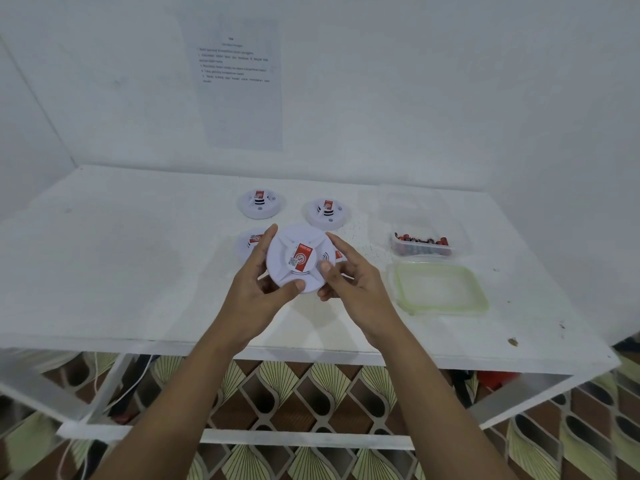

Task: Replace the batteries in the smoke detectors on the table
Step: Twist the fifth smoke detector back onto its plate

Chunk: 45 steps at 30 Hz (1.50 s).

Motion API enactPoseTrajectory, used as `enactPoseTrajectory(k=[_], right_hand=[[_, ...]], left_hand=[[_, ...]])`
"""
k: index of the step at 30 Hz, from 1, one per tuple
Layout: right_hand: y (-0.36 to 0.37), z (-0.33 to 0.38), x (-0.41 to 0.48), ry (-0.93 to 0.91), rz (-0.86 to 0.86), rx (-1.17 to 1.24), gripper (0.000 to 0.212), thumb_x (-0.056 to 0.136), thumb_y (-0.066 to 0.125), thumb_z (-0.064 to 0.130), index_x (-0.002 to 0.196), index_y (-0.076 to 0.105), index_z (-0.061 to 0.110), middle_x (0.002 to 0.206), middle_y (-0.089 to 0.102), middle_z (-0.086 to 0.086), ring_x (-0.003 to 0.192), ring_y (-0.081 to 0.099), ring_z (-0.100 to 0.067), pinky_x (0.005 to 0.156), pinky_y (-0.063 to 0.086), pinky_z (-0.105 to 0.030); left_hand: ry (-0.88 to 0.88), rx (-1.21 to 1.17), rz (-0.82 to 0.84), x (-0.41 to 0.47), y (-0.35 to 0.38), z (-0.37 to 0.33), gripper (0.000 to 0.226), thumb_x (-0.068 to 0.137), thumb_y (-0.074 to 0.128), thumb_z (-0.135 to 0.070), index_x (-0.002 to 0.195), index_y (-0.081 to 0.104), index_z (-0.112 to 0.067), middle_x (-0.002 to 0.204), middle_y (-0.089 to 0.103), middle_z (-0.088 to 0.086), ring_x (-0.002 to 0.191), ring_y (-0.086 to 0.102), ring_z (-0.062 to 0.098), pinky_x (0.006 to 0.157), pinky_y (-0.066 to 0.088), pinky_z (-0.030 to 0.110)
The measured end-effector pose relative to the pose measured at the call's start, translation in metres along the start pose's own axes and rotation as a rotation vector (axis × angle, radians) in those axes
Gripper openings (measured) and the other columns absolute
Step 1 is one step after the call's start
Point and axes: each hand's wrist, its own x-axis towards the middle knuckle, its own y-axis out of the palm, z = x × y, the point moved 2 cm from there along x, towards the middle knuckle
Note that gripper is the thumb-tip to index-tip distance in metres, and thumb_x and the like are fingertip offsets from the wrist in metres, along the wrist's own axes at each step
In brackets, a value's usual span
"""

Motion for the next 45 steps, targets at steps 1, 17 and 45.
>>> enactPoseTrajectory(k=[1, 17, 45], right_hand=[[0.0, 0.0, 0.0, 0.002, -0.001, -0.004, 0.04, 0.099, 0.062, 0.026, 0.135, 0.056, 0.042, 0.104, 0.069, -0.012, 0.071, 0.063, -0.015, 0.074, 0.057, -0.029], [0.004, -0.003, 0.002, 0.008, 0.011, -0.036, 0.044, 0.1, 0.061, 0.028, 0.143, 0.053, 0.034, 0.107, 0.07, -0.011, 0.072, 0.065, -0.014, 0.075, 0.059, -0.031], [-0.028, -0.023, 0.035, 0.088, 0.038, -0.007, 0.043, 0.101, 0.059, 0.027, 0.144, 0.052, 0.031, 0.114, 0.072, -0.008, 0.093, 0.069, -0.026, 0.077, 0.058, -0.028]], left_hand=[[0.0, -0.001, 0.001, 0.0, 0.0, 0.0, 0.081, 0.084, 0.073, -0.008, 0.149, 0.033, -0.036, 0.137, 0.054, -0.021, 0.12, 0.057, 0.002, 0.082, 0.053, 0.018], [-0.008, 0.014, -0.005, -0.002, -0.007, 0.0, 0.082, 0.085, 0.072, -0.007, 0.15, 0.032, -0.035, 0.135, 0.054, -0.023, 0.118, 0.058, 0.0, 0.081, 0.054, 0.018], [0.017, 0.39, -0.028, 0.032, 0.005, -0.007, 0.068, 0.084, 0.075, -0.028, 0.144, 0.043, -0.031, 0.123, 0.061, -0.021, 0.098, 0.065, -0.004, 0.085, 0.056, 0.02]])
